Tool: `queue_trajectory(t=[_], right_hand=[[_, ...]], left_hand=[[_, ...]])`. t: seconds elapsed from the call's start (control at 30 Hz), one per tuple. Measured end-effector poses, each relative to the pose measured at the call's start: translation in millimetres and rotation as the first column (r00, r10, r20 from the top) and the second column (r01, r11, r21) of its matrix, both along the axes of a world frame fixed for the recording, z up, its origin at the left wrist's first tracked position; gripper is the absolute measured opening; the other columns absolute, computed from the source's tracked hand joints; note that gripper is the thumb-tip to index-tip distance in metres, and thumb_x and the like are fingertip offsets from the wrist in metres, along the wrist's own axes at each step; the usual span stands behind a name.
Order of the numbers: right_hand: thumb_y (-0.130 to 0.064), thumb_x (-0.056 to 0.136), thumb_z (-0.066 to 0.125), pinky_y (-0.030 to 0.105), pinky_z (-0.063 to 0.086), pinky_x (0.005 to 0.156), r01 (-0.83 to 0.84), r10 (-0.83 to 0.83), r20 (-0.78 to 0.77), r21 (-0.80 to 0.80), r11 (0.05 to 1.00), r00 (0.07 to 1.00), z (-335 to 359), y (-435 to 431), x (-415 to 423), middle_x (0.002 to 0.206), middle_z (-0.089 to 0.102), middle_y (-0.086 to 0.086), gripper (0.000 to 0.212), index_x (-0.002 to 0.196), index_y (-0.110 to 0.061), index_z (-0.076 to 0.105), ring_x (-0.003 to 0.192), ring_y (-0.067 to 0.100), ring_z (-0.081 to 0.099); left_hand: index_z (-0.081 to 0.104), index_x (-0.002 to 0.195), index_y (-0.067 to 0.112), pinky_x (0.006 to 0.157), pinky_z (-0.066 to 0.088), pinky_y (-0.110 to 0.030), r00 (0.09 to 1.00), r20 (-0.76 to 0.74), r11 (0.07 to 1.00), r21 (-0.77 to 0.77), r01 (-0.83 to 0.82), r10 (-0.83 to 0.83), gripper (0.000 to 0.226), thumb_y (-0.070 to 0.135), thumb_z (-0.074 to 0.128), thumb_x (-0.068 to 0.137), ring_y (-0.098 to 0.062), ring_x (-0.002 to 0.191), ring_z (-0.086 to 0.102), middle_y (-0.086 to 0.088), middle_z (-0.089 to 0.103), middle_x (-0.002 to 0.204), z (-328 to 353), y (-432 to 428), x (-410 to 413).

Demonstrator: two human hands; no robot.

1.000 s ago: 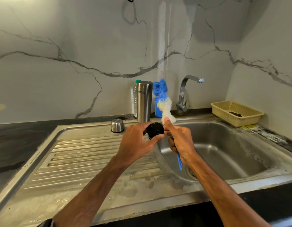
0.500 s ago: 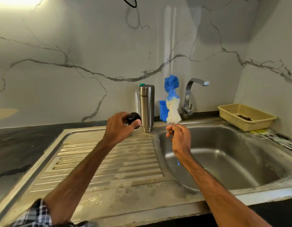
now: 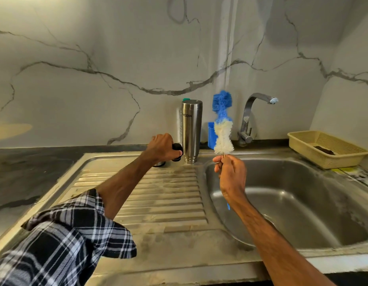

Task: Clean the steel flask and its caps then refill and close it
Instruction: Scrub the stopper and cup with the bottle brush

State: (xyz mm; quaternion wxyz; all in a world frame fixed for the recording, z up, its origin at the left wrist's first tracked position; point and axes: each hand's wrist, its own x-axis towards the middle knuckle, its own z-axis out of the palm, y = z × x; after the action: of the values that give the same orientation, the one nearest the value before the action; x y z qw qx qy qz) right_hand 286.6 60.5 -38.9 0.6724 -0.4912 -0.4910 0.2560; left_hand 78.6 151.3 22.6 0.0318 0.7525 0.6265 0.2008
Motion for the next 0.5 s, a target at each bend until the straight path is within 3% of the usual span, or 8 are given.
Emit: queue_trajectory(t=[0.13, 0.23, 0.5], right_hand=[[-0.005, 0.098, 0.043, 0.021, 0.038, 0.054, 0.007, -0.007, 0.014, -0.01, 1.0, 1.0, -1.7, 1.7, 0.4, 0.062, 0.062, 0.004, 0.032, 0.08, -0.005, 0.07, 0.053, 0.004, 0.052], [-0.007, 0.099, 0.044, 0.023, 0.04, 0.057, 0.017, -0.017, 0.009, -0.028, 0.999, 1.0, -2.2, 2.9, 1.4, 0.062, 0.063, 0.003, 0.032, 0.08, -0.005, 0.07, 0.055, 0.005, 0.054], [-0.012, 0.1, 0.045, 0.027, 0.041, 0.059, 0.015, -0.014, 0.009, -0.058, 0.998, 1.0, -4.1, 5.9, 2.6, 0.063, 0.064, 0.004, 0.034, 0.078, -0.011, 0.07, 0.058, 0.01, 0.056]], left_hand=[[0.068, 0.1, 0.012, 0.094, 0.04, -0.039, 0.987, -0.151, 0.998, 0.045, -0.043, 0.049, 0.042, 0.051, 0.068, 0.085, -0.026, 0.099, 0.058, -0.003, 0.064, 0.089, -9.3, 10.2, 0.2], [0.065, 0.103, 0.017, 0.092, 0.032, -0.044, 0.97, -0.218, 0.994, 0.036, -0.102, 0.107, 0.038, 0.052, 0.066, 0.087, -0.029, 0.112, 0.042, -0.005, 0.06, 0.1, -14.7, 14.1, -0.6], [0.062, 0.107, 0.018, 0.094, 0.027, -0.046, 0.963, -0.244, 0.993, 0.008, -0.117, 0.116, 0.039, 0.053, 0.062, 0.089, -0.031, 0.121, 0.038, -0.003, 0.056, 0.101, -26.1, 24.4, -4.7]])
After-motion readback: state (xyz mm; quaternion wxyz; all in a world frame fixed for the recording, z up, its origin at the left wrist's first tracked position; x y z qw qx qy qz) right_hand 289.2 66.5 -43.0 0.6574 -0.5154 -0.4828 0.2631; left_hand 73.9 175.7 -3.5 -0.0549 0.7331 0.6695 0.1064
